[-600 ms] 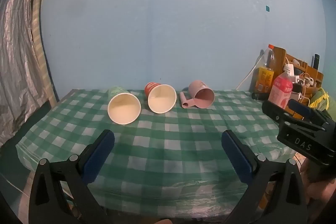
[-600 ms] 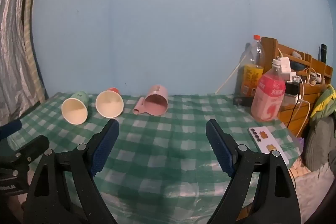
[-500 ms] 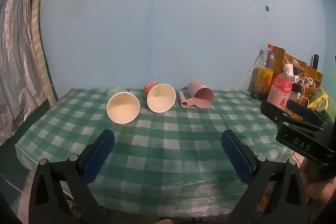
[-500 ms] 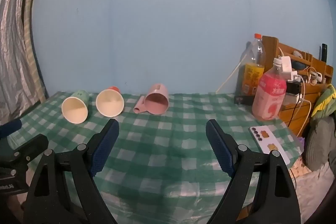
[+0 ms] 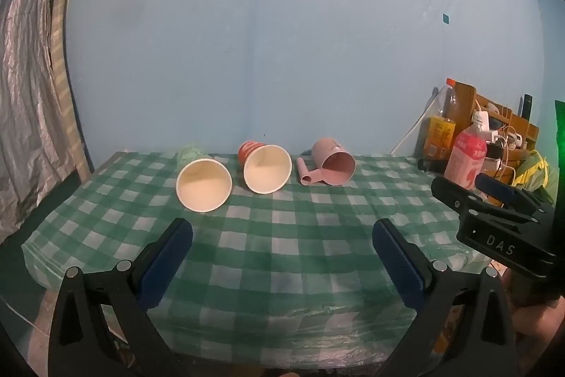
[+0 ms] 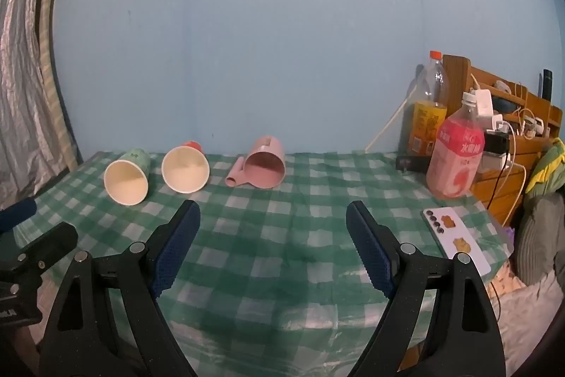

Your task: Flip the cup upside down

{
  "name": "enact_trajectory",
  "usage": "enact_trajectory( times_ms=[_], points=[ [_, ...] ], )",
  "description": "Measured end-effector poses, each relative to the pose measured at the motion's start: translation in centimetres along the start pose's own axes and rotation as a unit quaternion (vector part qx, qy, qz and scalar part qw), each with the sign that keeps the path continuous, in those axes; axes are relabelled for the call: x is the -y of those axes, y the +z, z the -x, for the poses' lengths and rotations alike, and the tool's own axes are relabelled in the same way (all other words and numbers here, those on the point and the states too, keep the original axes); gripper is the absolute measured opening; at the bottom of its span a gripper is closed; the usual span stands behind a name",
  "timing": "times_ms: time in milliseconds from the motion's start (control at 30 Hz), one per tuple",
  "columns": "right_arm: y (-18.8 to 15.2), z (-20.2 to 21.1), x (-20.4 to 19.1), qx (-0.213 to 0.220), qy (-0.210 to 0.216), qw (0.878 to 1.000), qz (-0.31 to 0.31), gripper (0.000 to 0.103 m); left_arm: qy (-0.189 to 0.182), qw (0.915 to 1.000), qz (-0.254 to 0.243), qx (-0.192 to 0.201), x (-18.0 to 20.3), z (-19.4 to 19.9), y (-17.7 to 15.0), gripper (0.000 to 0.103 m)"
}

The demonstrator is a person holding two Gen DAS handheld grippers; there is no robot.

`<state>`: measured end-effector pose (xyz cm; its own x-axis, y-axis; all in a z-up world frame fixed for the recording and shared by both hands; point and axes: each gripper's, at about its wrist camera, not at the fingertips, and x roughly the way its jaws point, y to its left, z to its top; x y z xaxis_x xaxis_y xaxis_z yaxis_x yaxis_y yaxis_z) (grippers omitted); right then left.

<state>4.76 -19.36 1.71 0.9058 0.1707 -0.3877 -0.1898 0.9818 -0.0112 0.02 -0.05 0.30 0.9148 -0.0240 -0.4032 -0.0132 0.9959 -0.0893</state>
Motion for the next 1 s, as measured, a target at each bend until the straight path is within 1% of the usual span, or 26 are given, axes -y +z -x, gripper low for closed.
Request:
enact_trajectory(
  times_ms=[167,300,600,1000],
  points=[
    [0.0,-0.2,-0.3,-0.003,-0.001,1.000,-0.001,0.084,0.009,1.0000,0.000,0.001,-0.2,0.1,0.4,0.103],
    [0.0,-0.2,-0.3,-0.004,-0.002,1.000,-0.001,0.084,0.009,0.9999,0.005,0.001,-0.4,0.1,0.5,0.103],
    [-0.1,-0.4,-0.5,-0.008,0.001,1.000,-0.002,0.084,-0.005,0.9998,0.017,0.012,-0.5,0.1,0.0,0.103],
    [-0.1,-0.4,-0.7,-0.010,0.003,1.000,-0.003,0.084,-0.011,0.9997,0.020,0.009,-0.5,-0.1,-0.6,0.103]
  ],
)
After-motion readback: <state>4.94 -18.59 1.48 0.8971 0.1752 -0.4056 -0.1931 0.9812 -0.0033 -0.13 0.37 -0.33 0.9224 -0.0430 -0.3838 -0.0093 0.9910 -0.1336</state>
